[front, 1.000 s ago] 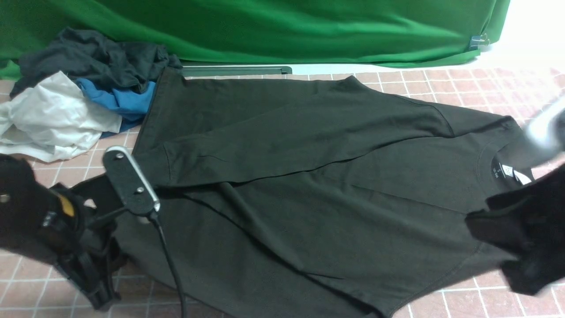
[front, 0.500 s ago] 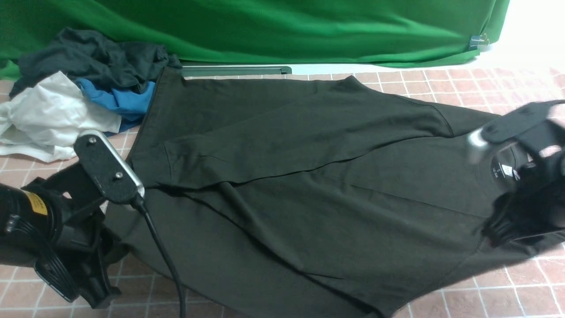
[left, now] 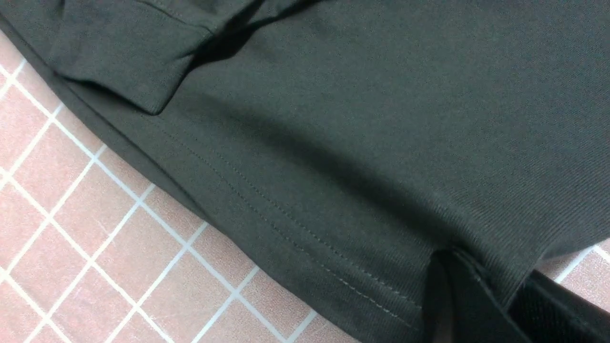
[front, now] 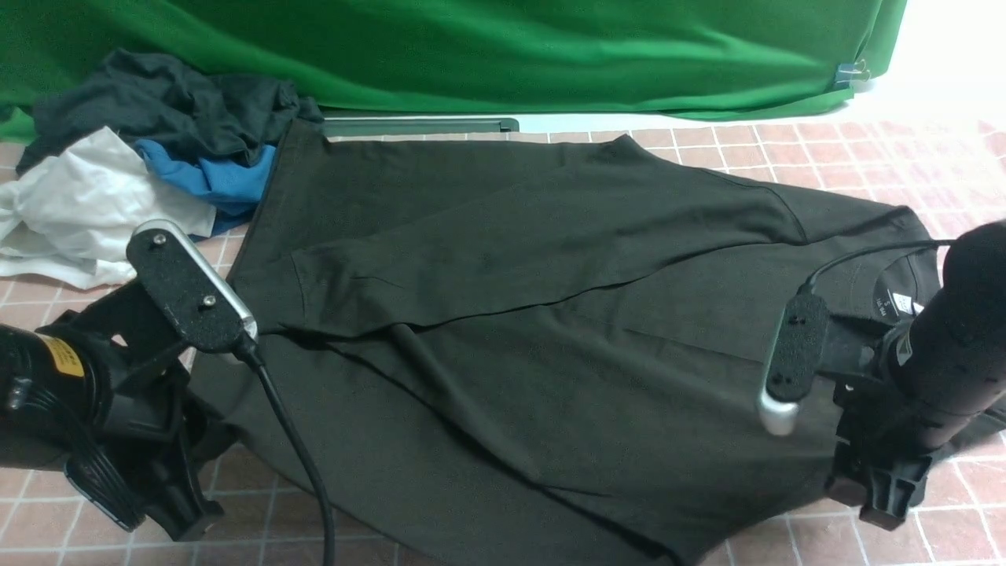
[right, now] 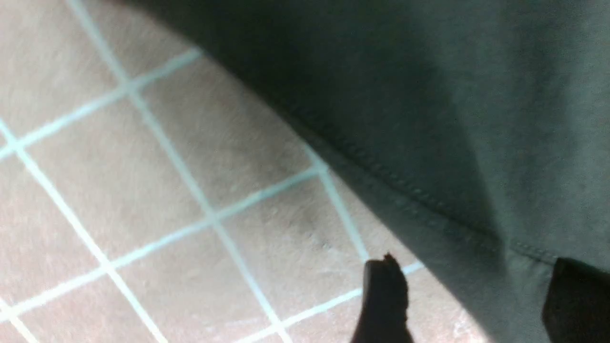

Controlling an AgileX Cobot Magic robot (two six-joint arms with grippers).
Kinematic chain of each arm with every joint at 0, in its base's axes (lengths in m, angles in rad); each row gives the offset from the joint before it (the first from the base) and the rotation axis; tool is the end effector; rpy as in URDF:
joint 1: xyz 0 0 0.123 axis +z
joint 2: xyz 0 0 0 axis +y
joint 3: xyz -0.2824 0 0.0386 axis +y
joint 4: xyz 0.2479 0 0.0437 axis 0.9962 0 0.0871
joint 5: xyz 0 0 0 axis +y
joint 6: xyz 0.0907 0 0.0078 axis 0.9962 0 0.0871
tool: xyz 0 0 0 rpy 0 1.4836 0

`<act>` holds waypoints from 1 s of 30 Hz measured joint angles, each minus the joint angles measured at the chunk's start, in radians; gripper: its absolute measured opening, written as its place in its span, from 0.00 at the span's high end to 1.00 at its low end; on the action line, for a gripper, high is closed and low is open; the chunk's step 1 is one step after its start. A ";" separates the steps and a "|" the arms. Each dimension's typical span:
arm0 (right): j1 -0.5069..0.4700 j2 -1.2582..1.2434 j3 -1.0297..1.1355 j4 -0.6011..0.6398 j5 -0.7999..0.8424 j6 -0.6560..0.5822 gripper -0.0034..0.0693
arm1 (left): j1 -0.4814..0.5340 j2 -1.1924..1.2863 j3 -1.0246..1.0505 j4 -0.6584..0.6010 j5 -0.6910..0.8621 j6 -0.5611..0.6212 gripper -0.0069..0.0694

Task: Fold a long-sleeved shirt over a pink coffee tablecloth.
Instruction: 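Grasp the near edge of the shirt at its hem and shoulder corners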

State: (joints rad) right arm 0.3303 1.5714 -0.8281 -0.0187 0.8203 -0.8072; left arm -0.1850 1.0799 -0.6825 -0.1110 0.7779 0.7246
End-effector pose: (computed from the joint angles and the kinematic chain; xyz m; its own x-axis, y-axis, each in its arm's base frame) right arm 0.2457 0.0829 0.1792 -0.4063 -0.9121 -0.0544 -0.9089 0.4095 -0.0783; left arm 0.1841 -0.0417 0.2543 -0.5626 0.7154 -0.4143 0.6978 0.6797 0.2259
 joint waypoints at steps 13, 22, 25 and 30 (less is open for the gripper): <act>0.000 0.002 0.048 -0.091 -0.126 -0.100 0.29 | 0.000 -0.008 0.000 -0.017 -0.008 0.000 0.87; 0.000 0.052 0.048 -0.092 -0.158 -0.120 0.29 | 0.000 -0.008 0.000 -0.018 -0.012 0.000 0.87; 0.000 0.060 0.048 -0.092 -0.166 -0.120 0.34 | 0.000 -0.008 0.000 -0.018 -0.013 0.000 0.87; 0.000 0.070 0.048 -0.091 -0.168 -0.121 0.52 | 0.000 -0.008 0.000 -0.018 -0.014 0.000 0.87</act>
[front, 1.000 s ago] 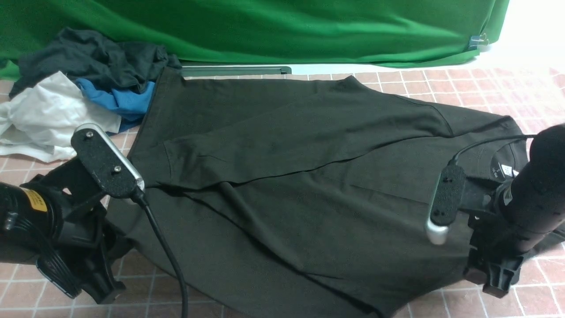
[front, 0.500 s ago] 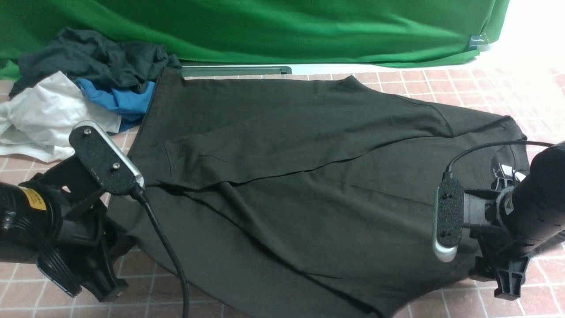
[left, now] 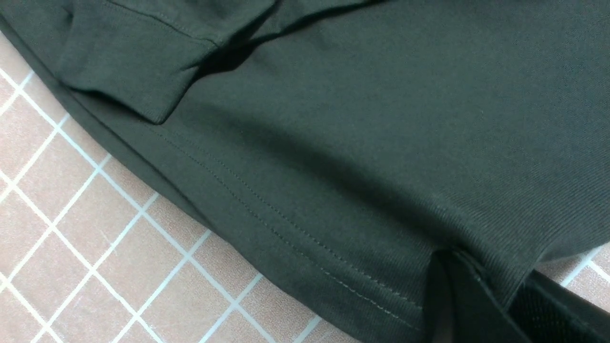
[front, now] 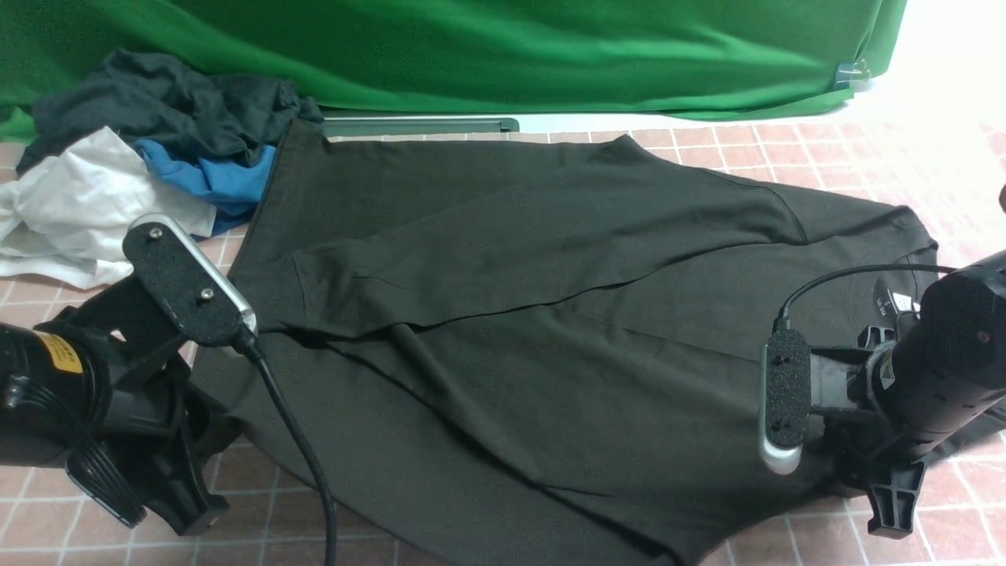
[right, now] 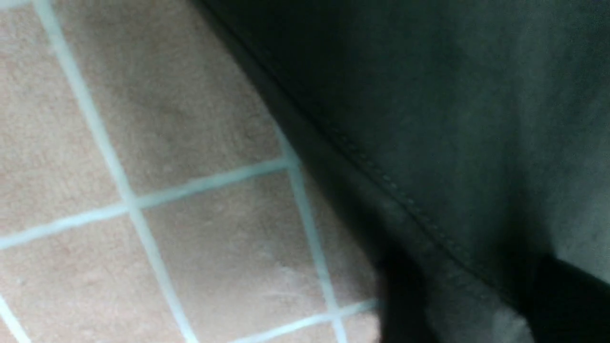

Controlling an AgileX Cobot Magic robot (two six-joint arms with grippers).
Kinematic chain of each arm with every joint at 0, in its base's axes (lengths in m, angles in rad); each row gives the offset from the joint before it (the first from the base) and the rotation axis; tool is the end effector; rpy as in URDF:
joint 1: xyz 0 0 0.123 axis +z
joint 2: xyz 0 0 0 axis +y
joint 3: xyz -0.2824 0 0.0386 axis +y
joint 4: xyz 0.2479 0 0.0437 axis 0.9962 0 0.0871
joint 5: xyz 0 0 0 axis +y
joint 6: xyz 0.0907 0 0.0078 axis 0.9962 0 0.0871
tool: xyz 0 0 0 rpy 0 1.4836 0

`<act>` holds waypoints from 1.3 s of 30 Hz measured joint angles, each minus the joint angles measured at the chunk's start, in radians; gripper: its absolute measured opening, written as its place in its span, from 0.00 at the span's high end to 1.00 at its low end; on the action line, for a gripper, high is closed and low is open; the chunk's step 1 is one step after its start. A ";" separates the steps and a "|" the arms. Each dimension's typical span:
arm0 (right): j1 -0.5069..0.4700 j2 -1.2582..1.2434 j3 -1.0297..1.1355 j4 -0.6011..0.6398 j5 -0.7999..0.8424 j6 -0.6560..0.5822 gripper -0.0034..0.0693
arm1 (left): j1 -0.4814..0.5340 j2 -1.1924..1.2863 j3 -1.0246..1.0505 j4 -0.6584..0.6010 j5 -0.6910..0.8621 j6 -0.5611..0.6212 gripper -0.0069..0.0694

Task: Fold a long-sleeved shirt over a pink coffee tablecloth.
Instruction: 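Grasp the near edge of the shirt at its hem and shoulder corners, then fold the black garment in half by bringing its near edge over to the far edge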

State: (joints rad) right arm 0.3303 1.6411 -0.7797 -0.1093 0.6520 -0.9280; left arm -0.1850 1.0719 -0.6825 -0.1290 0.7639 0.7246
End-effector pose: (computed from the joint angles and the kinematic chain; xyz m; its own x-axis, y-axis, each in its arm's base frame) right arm 0.2538 0.0806 0.1525 -0.2266 -0.9737 -0.0219 -0.9607 0.2271 -0.1594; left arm 0.1841 -0.0427 0.2565 -0.5597 0.7027 -0.4392 0.6889 0.6892 0.2248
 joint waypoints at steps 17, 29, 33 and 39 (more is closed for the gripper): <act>0.046 -0.096 -0.001 0.000 0.096 0.113 0.91 | 0.000 0.000 0.000 -0.025 0.005 0.000 0.87; 0.060 -0.264 0.028 0.013 0.406 0.430 0.92 | 0.000 -0.167 0.000 -0.025 0.173 -0.051 0.87; 0.060 -0.317 0.056 0.016 0.434 0.506 0.92 | 0.000 -0.253 0.000 -0.009 0.186 -0.087 0.87; 0.030 -0.332 0.054 0.010 0.228 0.629 0.92 | 0.000 -0.187 0.000 0.067 0.036 -0.175 0.87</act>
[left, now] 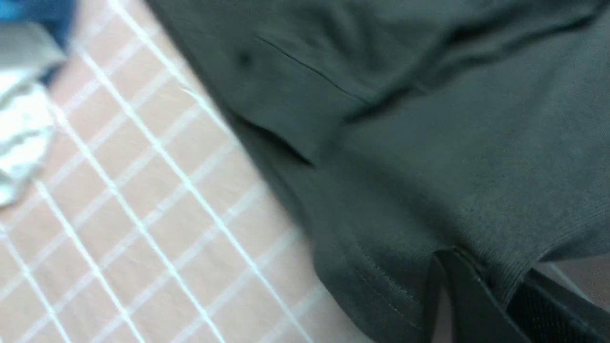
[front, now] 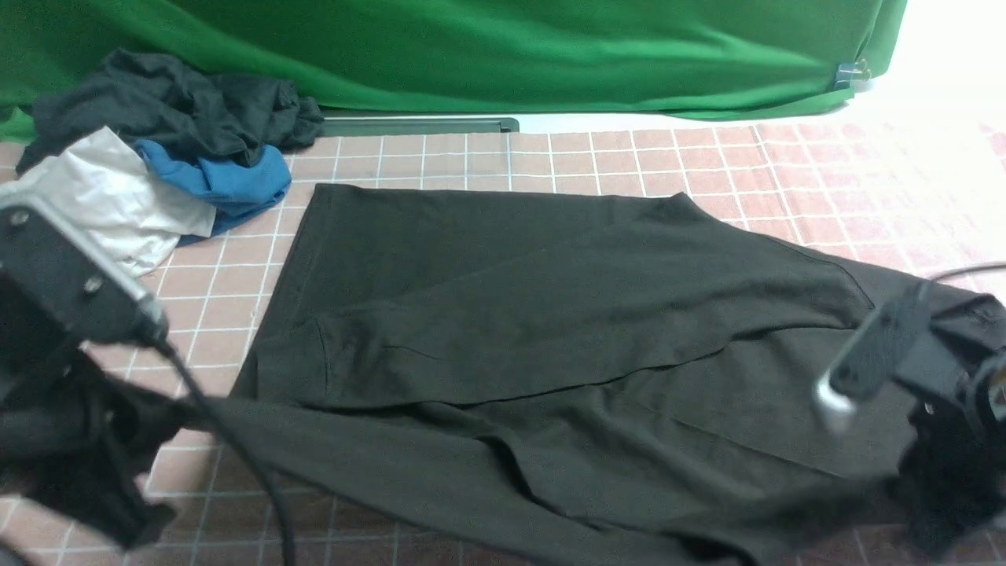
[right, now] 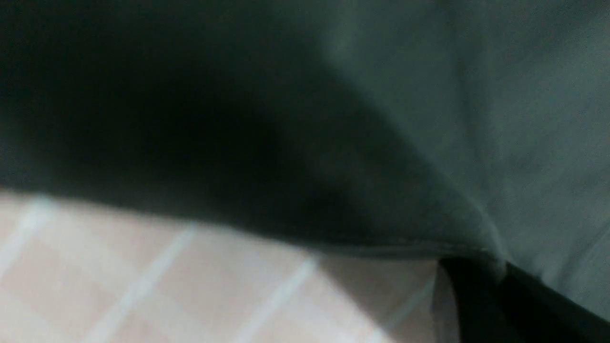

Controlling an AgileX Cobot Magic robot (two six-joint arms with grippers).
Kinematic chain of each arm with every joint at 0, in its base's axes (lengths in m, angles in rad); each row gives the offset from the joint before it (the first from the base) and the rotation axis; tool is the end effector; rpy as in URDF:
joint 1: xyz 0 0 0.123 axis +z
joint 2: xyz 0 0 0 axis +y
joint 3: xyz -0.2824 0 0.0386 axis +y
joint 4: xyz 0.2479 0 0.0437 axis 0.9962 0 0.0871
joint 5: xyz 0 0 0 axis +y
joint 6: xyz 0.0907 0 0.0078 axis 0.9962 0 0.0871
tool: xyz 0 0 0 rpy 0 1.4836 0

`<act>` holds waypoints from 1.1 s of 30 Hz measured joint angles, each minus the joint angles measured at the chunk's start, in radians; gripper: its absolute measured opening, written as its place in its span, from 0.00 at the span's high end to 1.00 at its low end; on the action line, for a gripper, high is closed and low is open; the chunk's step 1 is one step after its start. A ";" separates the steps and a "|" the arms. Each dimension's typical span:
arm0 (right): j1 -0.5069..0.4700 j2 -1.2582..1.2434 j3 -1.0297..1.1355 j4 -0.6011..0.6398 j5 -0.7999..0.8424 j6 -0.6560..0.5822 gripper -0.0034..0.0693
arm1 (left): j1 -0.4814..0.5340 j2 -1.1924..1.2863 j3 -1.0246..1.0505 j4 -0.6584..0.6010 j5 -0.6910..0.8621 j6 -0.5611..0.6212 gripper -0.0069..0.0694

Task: Fold a long-sleeved shirt over a pink coffee tablecloth.
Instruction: 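Fold the black garment in half by bringing its near edge over to the far edge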

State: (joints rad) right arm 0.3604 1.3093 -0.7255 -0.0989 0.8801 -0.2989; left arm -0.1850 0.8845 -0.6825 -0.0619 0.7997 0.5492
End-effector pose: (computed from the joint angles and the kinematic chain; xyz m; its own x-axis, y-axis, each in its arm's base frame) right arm 0.2016 0.0686 0.2166 -0.7386 -0.6558 -0.1561 -0.6409 0.7550 -0.1390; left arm 0.1546 -0.0330 0.2869 -0.5787 0.6009 -0.5514 0.5612 0.7840 0.2654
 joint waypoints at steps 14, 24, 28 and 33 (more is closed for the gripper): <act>-0.202 0.230 -0.251 0.000 -0.175 0.032 0.92 | 0.007 0.644 -0.315 0.118 -0.364 -0.108 0.87; -0.280 0.420 -0.459 0.013 -0.215 0.029 0.92 | 0.093 0.941 -0.639 0.104 -0.310 -0.109 0.87; -0.286 0.475 -0.516 0.014 -0.256 0.029 0.92 | 0.096 1.000 -0.698 0.115 -0.311 -0.107 0.87; -0.287 0.562 -0.594 0.014 -0.296 0.029 0.92 | 0.097 1.065 -0.766 0.171 -0.326 -0.104 0.87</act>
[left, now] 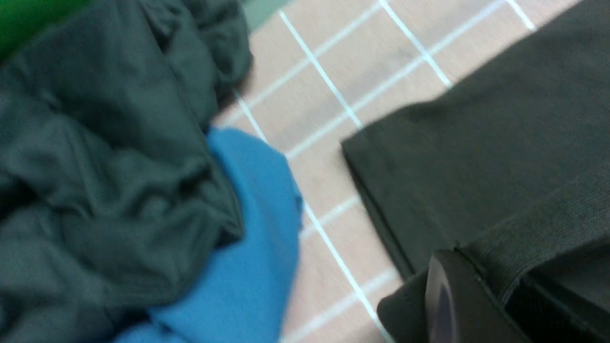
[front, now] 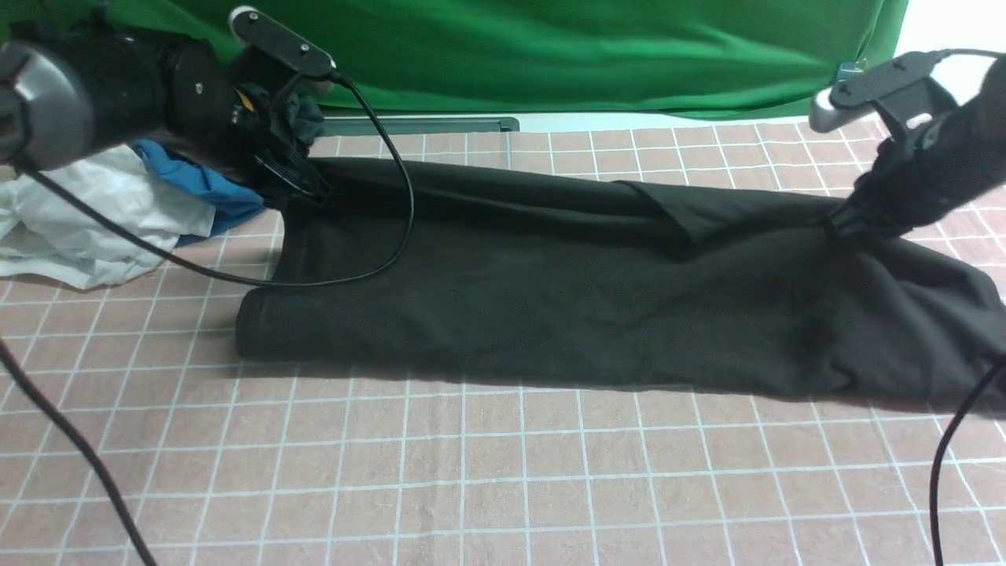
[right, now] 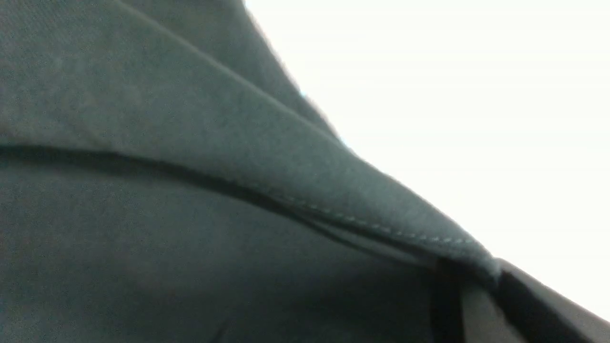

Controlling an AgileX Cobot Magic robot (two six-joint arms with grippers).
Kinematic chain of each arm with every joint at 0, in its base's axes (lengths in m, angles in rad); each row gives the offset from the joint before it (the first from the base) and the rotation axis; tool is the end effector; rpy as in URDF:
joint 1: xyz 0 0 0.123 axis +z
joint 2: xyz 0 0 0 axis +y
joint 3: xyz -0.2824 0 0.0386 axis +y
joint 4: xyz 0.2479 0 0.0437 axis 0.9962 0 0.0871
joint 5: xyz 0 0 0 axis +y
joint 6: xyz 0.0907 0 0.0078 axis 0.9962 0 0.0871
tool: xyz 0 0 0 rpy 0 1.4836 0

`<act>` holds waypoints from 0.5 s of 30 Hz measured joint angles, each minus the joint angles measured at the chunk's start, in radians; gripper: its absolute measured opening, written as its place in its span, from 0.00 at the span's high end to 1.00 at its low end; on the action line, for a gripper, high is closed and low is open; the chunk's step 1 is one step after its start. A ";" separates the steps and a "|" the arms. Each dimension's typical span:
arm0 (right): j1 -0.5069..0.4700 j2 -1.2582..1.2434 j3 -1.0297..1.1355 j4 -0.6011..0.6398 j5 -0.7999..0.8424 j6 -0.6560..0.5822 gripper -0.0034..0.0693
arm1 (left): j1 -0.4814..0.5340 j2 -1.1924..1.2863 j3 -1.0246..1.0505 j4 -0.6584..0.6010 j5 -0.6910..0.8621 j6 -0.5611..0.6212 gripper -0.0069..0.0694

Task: Fold a long-sleeved shirt over a pink coffee tablecloth.
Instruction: 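Fold the black garment in half by bringing its near edge over to the far edge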

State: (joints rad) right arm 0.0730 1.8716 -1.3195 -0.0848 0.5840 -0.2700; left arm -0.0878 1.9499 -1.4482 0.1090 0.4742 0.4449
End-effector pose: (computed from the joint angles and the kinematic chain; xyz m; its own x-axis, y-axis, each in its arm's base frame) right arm 0.3991 0.0249 0.2097 -0.7975 -0.3931 -0.4577 -0.3354 0.9194 -0.2052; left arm 0.4348 -0.0337 0.2196 -0.6321 0.5728 -0.5218 0.4463 0.8197 0.3591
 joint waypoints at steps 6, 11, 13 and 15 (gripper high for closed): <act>-0.001 0.089 -0.048 -0.001 -0.037 0.001 0.91 | 0.000 0.061 -0.033 0.035 -0.062 -0.001 0.87; -0.003 0.116 -0.048 -0.008 -0.104 0.008 0.86 | 0.000 0.094 -0.034 0.052 -0.122 -0.001 0.87; -0.003 0.117 -0.048 -0.013 -0.120 0.024 0.79 | 0.001 0.101 -0.034 0.058 -0.131 -0.001 0.86; -0.003 0.112 -0.048 -0.016 -0.126 0.063 0.56 | 0.004 0.106 -0.034 0.063 -0.141 -0.001 0.82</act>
State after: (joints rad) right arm 0.0702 1.9838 -1.3678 -0.1011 0.4581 -0.2074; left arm -0.0836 2.0556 -1.4823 0.1715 0.3327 0.4439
